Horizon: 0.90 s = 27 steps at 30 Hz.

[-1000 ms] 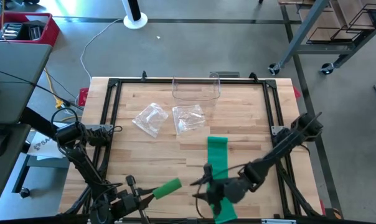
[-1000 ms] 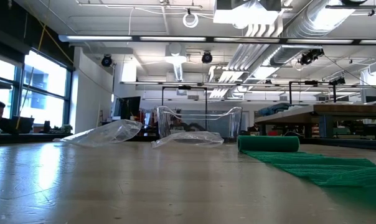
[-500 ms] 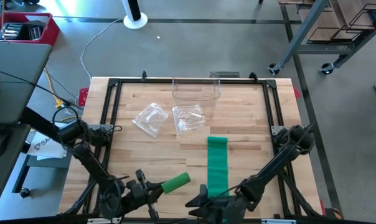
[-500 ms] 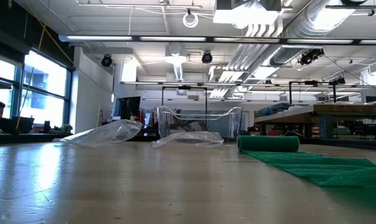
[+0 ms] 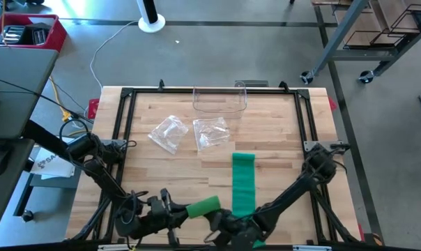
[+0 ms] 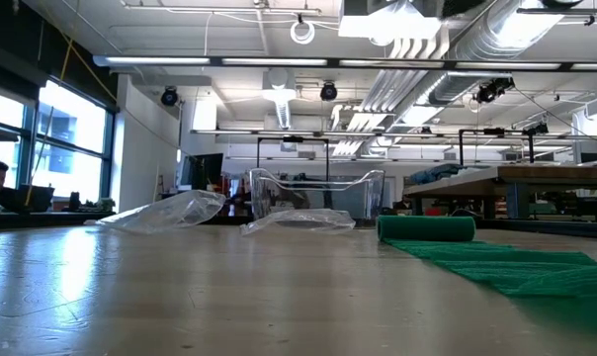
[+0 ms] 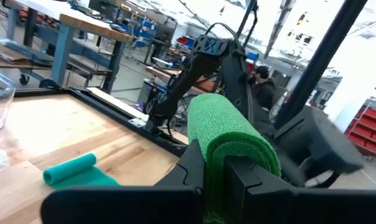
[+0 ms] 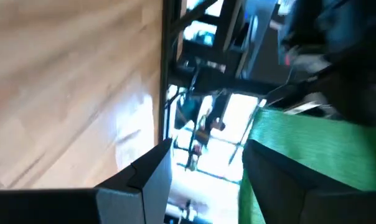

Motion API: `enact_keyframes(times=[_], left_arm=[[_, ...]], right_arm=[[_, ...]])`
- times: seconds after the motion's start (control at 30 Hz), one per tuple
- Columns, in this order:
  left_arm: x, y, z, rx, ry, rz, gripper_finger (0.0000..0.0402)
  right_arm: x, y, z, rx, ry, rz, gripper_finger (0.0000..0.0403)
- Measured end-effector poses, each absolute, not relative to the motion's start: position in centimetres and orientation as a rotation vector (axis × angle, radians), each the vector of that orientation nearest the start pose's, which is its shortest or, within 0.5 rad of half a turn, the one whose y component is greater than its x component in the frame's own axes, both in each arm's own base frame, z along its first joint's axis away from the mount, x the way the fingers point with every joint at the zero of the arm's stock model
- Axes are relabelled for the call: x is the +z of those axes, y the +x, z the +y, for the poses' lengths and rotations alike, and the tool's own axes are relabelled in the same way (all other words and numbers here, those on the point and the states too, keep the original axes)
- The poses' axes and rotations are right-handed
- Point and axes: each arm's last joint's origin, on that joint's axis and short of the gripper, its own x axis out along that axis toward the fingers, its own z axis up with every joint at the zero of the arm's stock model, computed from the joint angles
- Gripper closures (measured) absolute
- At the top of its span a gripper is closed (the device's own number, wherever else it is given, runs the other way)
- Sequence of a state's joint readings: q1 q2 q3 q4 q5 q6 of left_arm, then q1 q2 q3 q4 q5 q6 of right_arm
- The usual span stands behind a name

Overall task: Roll bandage
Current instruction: Roll the green bandage

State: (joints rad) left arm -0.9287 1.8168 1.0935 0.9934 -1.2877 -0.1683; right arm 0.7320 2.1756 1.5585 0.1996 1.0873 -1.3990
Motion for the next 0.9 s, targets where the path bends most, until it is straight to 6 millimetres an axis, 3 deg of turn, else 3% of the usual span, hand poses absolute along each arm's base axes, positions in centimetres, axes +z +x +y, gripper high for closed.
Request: enact_keyframes(times=[0.37,0.57,0.7,0.9], left_arm=[[26.3,24.9,-29.0,0.348,-0.372,-0.143,0.0389],[26.3,24.3,-29.5,0.324,-0.347,-0.135,0.0389],[26.4,23.6,-29.9,0.311,-0.301,-0.131,0.0389],[26.9,22.5,-30.6,0.282,-0.215,-0.131,0.0389]], right_arm=[[18.7,37.6,29.5,-0.289,-1.051,0.425,0.0213],[18.4,36.6,27.7,-0.257,-0.746,0.539,0.0213],[18.1,36.0,26.6,-0.23,-0.628,0.641,0.0213],[17.0,35.2,26.5,-0.169,-0.607,0.624,0.0213]])
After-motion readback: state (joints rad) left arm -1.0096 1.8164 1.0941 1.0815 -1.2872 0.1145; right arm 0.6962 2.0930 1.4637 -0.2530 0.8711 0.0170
